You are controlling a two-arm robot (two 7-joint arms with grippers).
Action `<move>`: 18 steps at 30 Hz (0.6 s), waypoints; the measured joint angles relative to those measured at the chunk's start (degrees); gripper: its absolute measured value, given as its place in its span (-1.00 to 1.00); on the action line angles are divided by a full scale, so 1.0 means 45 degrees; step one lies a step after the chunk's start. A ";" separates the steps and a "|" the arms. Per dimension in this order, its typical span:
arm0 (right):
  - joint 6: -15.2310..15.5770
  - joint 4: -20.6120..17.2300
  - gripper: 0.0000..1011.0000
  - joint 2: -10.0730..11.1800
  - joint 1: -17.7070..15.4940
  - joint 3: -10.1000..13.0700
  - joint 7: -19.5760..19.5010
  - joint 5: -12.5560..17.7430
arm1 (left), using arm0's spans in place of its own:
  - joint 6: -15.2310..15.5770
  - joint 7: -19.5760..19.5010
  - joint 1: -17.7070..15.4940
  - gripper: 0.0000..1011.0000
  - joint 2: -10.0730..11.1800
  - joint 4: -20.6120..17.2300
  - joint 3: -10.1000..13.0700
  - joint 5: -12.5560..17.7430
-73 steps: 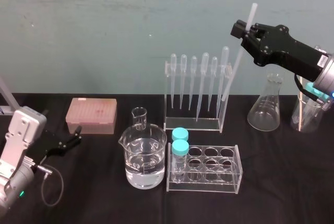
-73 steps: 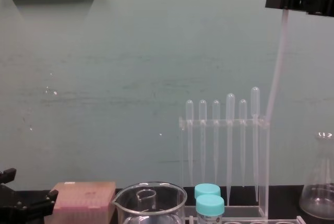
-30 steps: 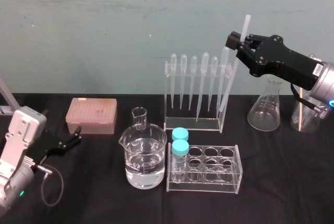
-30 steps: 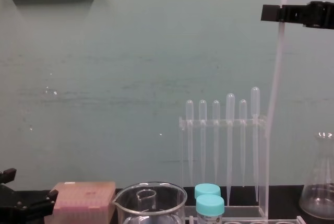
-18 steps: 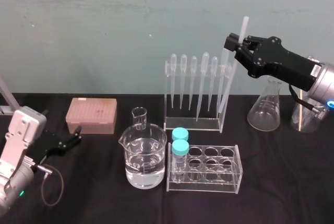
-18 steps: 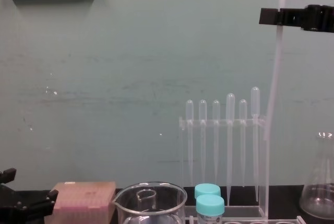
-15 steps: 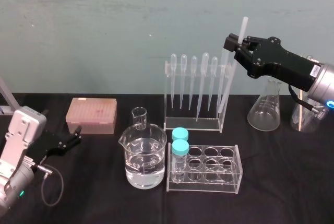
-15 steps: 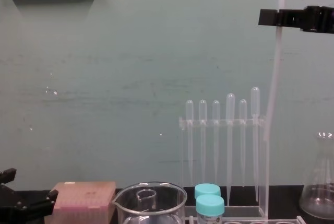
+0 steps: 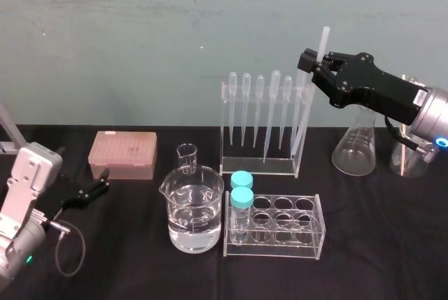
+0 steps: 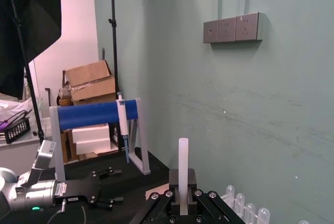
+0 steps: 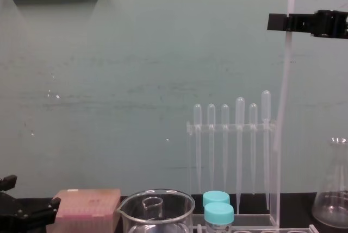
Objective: Pick up the stirring rod with one hand, then place it down.
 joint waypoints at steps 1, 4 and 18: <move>0.0000 -0.0007 -0.87 0.0004 -0.0006 0.0000 -0.0003 -0.0002 | 0.0000 0.0000 0.0000 0.98 -0.0001 0.0000 0.0000 0.0000; 0.0000 -0.0043 -0.87 0.0022 -0.0036 0.0000 -0.0020 -0.0005 | 0.0000 0.0000 0.0001 0.98 -0.0001 0.0000 0.0000 0.0000; 0.0014 -0.0114 -0.87 0.0058 -0.0071 -0.0079 -0.0055 -0.0156 | 0.0000 0.0000 0.0000 0.98 -0.0001 0.0000 0.0000 0.0000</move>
